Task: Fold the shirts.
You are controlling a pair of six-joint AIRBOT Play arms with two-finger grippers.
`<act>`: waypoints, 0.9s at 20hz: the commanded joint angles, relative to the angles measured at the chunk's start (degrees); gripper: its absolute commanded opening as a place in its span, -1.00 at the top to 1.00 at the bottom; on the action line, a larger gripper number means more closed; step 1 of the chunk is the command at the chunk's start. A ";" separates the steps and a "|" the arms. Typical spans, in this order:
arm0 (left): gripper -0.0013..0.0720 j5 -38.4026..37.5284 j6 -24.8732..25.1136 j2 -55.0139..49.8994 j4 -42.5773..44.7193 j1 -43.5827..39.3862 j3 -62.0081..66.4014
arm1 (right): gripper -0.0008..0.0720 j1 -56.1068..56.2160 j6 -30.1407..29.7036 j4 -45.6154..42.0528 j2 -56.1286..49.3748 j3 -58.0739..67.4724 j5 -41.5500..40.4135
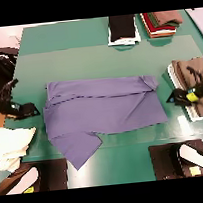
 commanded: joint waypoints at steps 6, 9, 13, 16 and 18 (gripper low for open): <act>-0.37 1.20 -2.62 5.64 -1.31 0.94 -8.68 | -0.28 -1.62 -2.64 2.08 -2.14 -13.73 -3.93; -0.37 -0.28 -2.60 5.64 -0.76 0.94 -8.68 | 0.50 3.76 -2.62 3.32 -2.40 -13.62 -8.20; -0.37 -3.58 -3.98 5.66 0.63 0.92 -9.75 | 0.92 7.65 -2.60 1.33 2.86 -12.07 -8.24; -0.37 -3.21 -4.55 5.66 -1.20 0.92 -14.71 | 0.92 7.76 -2.56 1.55 6.19 -9.60 -8.20; -0.37 -1.97 -4.50 5.66 -4.11 0.92 -18.25 | 0.92 7.76 -2.14 1.57 7.15 -7.85 -8.15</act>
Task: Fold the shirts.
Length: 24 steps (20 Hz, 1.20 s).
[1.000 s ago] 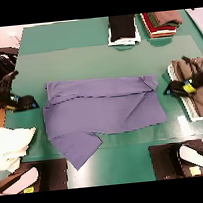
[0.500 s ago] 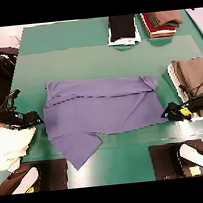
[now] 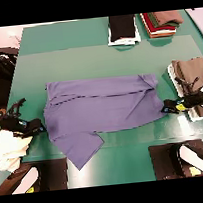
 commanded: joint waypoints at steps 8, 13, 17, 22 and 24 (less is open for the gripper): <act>-0.37 4.44 -0.31 0.02 -6.49 -6.99 -7.80 | 0.92 0.61 0.76 0.50 -1.31 6.21 3.76; -0.37 0.33 -1.68 0.02 -4.90 -12.81 -7.80 | 0.92 0.61 0.74 0.42 0.87 6.16 3.26; -0.37 2.19 -3.02 0.02 -4.20 -12.83 -7.80 | 0.92 0.61 0.74 0.46 3.89 6.14 2.47; -0.37 3.17 -2.97 0.02 -7.41 -12.83 -9.57 | 0.92 0.61 0.76 0.52 3.87 6.14 3.08; -0.33 5.07 -2.93 0.02 -9.31 -12.83 -11.78 | 0.92 0.61 0.76 0.52 3.87 6.16 3.28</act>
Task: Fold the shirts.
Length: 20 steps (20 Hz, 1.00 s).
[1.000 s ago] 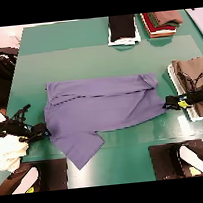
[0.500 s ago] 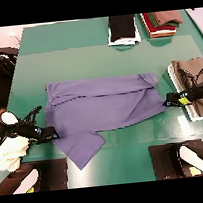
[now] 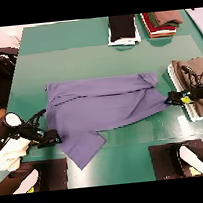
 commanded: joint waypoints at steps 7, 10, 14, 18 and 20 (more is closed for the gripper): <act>0.90 4.26 1.99 0.00 -3.89 -0.07 -0.33 | 0.92 0.04 0.61 0.02 0.20 0.07 1.44; 0.90 1.20 3.13 0.00 -3.93 -0.07 4.61 | 0.92 0.04 0.63 0.00 0.20 0.33 3.13; 0.90 -1.92 4.07 0.00 -3.85 -0.07 17.11 | 0.92 0.04 0.72 -0.07 0.17 5.88 6.40; 0.90 7.06 3.85 -0.26 -2.82 -0.07 26.47 | 0.92 0.04 2.58 -0.04 -2.36 14.75 6.64; 0.91 12.33 3.02 -1.33 -1.68 -0.07 29.42 | 0.92 0.07 3.13 0.20 -6.49 19.30 6.88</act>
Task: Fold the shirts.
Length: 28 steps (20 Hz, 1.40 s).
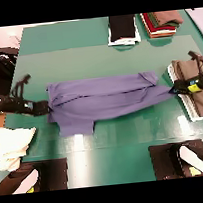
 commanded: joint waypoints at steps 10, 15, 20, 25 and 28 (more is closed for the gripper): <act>0.90 17.81 -0.33 -22.21 2.99 0.04 17.49 | 0.92 7.61 7.41 -0.09 -27.85 27.87 -0.55; 0.90 20.41 -0.33 -27.43 2.97 0.04 19.41 | 0.92 9.79 8.90 0.17 -36.09 33.70 -0.85; -0.68 19.06 -0.35 -27.52 2.97 0.04 21.24 | -0.37 9.14 7.65 0.76 -37.92 35.50 -3.08; -0.68 12.09 -0.35 -27.50 2.86 0.04 26.62 | -0.67 3.34 4.09 1.68 -37.48 34.47 3.32; 0.72 10.58 -0.33 -27.47 2.21 0.02 26.60 | -0.68 0.63 3.63 2.45 -37.57 28.98 2.49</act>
